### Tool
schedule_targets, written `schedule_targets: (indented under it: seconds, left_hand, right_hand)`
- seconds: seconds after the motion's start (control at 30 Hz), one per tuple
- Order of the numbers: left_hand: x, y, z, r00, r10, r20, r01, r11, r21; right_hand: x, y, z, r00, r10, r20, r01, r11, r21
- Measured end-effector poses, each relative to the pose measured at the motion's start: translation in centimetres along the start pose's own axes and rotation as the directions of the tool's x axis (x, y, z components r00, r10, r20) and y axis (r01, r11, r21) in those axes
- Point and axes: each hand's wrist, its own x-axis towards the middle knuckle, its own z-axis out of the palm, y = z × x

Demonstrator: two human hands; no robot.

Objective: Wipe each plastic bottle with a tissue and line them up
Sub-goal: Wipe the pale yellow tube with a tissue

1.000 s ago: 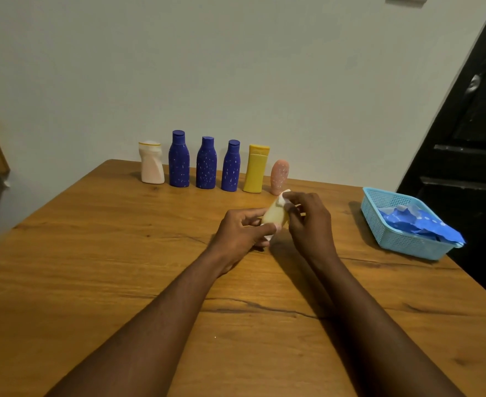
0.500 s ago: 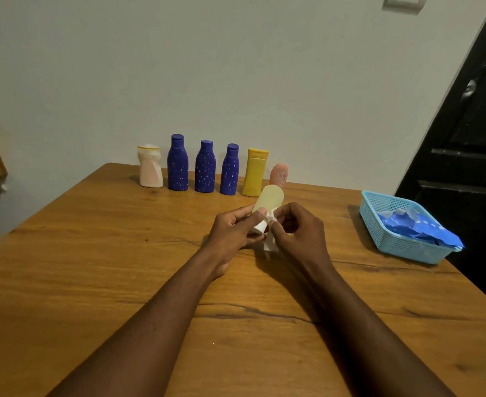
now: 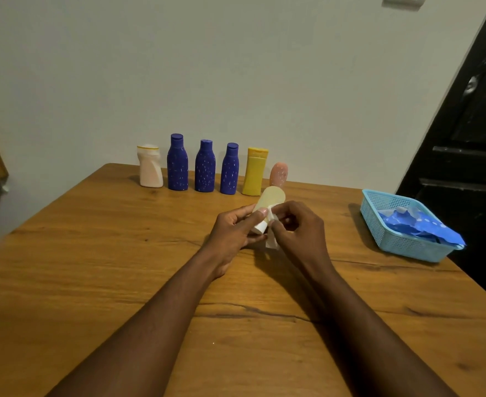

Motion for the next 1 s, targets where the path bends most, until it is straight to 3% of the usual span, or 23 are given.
schedule_targets:
  seconds: [0.17, 0.37, 0.47, 0.8, 1.0]
  left_hand:
    - [-0.5, 0.2, 0.3, 0.994, -0.040, 0.098, 0.036, 0.998, 0.045]
    - [-0.5, 0.1, 0.3, 0.995, -0.041, 0.096, 0.037, 0.999, 0.038]
    - [-0.3, 0.1, 0.2, 0.999, -0.024, 0.048, 0.024, 1.000, -0.002]
    - [0.1, 0.2, 0.1, 0.996, -0.025, -0.084, 0.019, 0.998, -0.068]
    - [0.3, 0.4, -0.2, 0.992, -0.099, -0.073, 0.084, 0.981, -0.175]
  right_hand:
    - [0.9, 0.8, -1.3, 0.976, 0.082, -0.201, -0.081, 0.997, 0.012]
    - [0.9, 1.2, -1.5, 0.965, 0.191, -0.181, -0.169, 0.977, 0.130]
    - [0.3, 0.7, -0.6, 0.973, 0.208, -0.103, -0.187, 0.965, 0.186]
    - [-0.4, 0.1, 0.4, 0.991, 0.090, 0.097, -0.094, 0.995, 0.041]
    - [-0.4, 0.0, 0.6, 1.000, -0.029, -0.010, 0.028, 0.997, -0.072]
